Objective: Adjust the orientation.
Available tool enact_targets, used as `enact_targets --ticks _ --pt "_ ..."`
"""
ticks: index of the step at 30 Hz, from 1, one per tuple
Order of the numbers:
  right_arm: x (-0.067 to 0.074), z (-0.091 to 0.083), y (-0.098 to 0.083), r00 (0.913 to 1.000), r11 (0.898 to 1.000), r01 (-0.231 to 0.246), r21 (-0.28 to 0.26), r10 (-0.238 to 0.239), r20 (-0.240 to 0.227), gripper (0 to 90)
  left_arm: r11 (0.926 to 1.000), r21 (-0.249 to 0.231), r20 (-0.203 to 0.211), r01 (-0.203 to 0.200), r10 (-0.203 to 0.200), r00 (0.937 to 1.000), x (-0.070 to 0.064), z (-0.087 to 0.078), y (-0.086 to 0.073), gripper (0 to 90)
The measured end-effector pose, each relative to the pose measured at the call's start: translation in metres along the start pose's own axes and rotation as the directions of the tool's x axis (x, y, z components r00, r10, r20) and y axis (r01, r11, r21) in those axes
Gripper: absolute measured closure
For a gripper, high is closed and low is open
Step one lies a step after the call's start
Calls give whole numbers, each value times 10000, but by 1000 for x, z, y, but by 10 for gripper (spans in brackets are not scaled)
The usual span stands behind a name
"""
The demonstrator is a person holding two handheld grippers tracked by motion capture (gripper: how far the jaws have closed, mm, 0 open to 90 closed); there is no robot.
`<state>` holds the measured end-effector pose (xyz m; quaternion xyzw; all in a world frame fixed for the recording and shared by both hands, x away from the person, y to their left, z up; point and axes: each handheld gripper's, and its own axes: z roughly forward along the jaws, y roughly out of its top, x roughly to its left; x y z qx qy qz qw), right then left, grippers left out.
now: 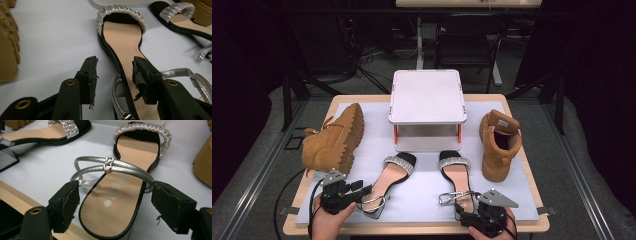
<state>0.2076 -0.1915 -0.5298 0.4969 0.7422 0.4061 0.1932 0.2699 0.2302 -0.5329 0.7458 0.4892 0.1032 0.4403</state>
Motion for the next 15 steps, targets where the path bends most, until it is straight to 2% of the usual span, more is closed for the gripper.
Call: enact_targets --ticks 6,15 --pt "4 4 -2 9990 9996 267 27 -267 358 206 9999 105 38 -84 83 10000 -1 0 0 546" --pt "4 5 -6 9990 9997 195 141 -201 392 194 9999 121 45 -64 63 10000 0 1 0 543"
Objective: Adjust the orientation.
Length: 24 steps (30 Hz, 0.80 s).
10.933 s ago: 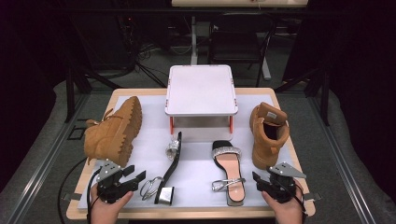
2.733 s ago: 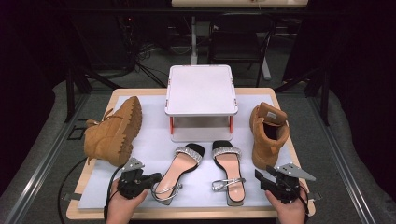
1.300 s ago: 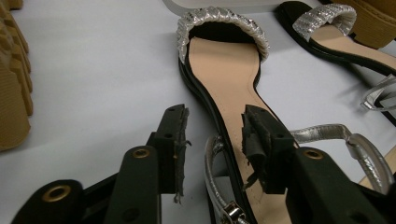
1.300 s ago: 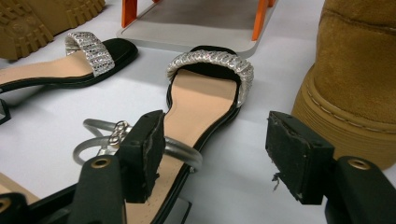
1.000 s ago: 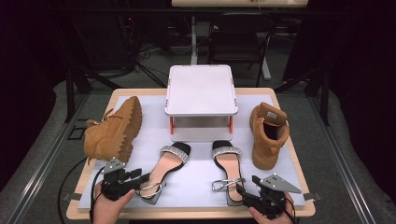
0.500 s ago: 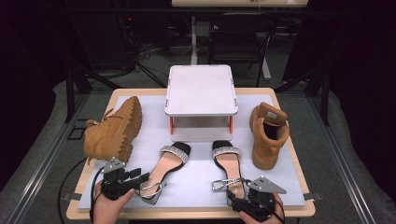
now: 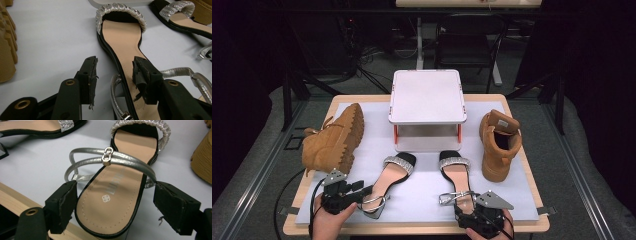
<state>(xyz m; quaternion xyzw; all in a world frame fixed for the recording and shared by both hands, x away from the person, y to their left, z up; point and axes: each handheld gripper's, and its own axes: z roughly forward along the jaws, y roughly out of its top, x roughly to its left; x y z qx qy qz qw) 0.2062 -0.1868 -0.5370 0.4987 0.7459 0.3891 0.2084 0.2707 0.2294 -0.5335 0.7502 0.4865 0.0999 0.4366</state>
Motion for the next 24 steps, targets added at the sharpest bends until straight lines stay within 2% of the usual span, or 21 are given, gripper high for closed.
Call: enact_targets --ticks 7,10,12,14,24 --pt "0 3 -1 10000 9998 95 172 -95 -10 193 10000 -20 -15 19 -19 10000 -1 2 0 540" --pt "1 8 -3 10000 9982 77 600 -74 -39 203 10000 -26 2 0 0 10000 -1 2 0 539" --pt "3 13 -5 9999 9963 94 849 -90 -49 245 10000 9 23 -20 20 10000 -1 2 0 539" --pt "3 14 -4 9999 9963 67 857 -58 -104 270 10000 -43 -7 9 -9 10000 -1 2 0 538" --pt "1 13 -3 9997 9948 203 993 -188 -166 280 10000 -28 24 -5 5 10000 -1 3 0 536"
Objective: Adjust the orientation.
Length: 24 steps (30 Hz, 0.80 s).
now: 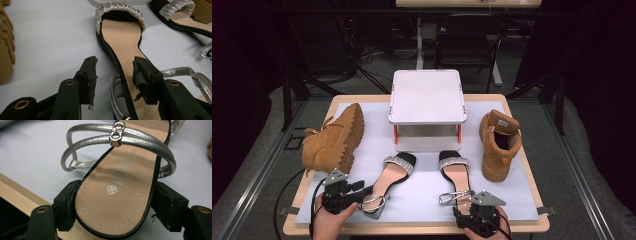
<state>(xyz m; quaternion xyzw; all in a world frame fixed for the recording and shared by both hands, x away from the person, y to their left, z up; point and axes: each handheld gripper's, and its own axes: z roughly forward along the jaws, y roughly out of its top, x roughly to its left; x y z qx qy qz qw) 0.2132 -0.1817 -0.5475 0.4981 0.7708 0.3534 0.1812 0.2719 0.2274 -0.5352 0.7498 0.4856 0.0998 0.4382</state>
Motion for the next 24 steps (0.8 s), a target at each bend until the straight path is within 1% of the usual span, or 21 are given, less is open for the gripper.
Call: enact_targets --ticks 6,11,15,16,17,18,19,22,24 --pt "-1 0 1 9999 9999 156 73 -155 -21 281 10000 10 -2 -8 8 10000 0 0 0 536" --pt "-1 1 1 9995 9996 278 30 -278 -137 284 10000 9 3 -4 4 10000 0 0 0 536" --pt "1 2 1 9983 9989 460 -39 -462 -346 285 10000 12 5 -5 5 10000 0 0 0 536" --pt "2 2 1 9975 9984 572 24 -570 -412 285 10000 9 4 1 -1 10000 0 0 0 536" --pt "3 3 1 9969 9981 615 -68 -618 -482 285 10000 10 2 0 0 10000 0 0 0 536" --pt "3 4 2 9955 9973 739 -29 -739 -590 285 10000 7 6 7 -7 10000 0 1 0 536" --pt "5 4 2 9949 9971 765 -55 -767 -661 286 10000 2 5 13 -13 10000 0 1 0 536" --pt "5 6 4 9922 9954 961 -13 -959 -798 286 10000 4 8 14 -14 10000 0 1 0 535" --pt "5 7 5 9905 9944 1056 -88 -1059 -874 286 10000 29 14 22 -22 10000 0 1 0 535"
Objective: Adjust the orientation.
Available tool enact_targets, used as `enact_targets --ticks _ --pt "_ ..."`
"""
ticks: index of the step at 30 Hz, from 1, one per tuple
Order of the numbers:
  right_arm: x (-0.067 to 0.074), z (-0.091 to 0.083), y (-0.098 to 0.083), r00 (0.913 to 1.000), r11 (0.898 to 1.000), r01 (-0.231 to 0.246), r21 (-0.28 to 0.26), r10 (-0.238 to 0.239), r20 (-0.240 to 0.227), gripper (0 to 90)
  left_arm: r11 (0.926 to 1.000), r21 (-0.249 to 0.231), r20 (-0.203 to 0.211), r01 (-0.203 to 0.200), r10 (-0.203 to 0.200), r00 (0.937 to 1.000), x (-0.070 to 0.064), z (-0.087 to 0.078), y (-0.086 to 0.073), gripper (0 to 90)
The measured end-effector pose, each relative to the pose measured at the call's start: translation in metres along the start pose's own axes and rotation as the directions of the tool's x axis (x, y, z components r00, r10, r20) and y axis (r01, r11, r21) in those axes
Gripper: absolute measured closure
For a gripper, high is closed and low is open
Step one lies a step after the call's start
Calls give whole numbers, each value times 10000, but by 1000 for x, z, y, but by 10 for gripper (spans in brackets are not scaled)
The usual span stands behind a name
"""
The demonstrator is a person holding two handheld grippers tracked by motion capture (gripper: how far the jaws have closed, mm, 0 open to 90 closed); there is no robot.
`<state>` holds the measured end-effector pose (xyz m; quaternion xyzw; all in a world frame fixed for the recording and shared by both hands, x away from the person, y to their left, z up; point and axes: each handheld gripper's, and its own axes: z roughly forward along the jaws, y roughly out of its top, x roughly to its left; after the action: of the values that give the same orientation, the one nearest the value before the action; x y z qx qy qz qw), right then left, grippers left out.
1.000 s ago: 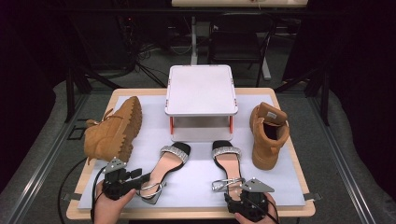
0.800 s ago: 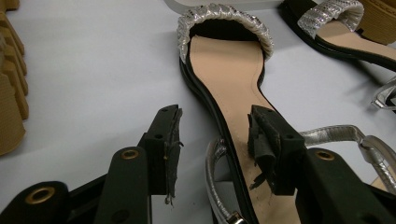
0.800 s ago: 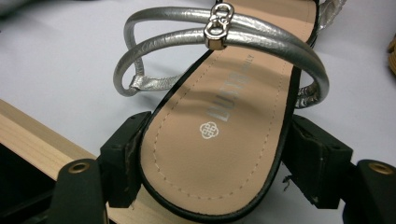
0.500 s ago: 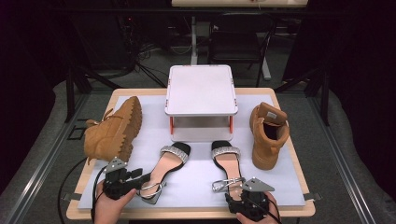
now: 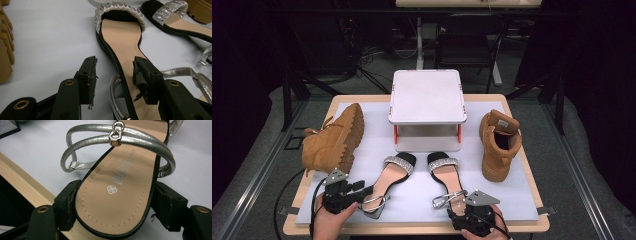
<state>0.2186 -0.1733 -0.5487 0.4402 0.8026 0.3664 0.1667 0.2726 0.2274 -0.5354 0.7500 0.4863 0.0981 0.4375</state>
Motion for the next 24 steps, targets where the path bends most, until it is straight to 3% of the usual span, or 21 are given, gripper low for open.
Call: enact_targets --ticks 7,15,24 --pt "-8 -1 2 9996 9999 30 108 -27 -269 289 10000 -28 -7 -8 8 10000 0 0 0 534" --pt "-16 -5 1 9999 9999 -88 113 87 76 335 10000 -3 -11 3 -3 10000 0 0 0 532" --pt "-23 -8 0 9997 9997 -229 74 229 91 350 10000 2 -18 2 -2 10000 1 -1 0 532"
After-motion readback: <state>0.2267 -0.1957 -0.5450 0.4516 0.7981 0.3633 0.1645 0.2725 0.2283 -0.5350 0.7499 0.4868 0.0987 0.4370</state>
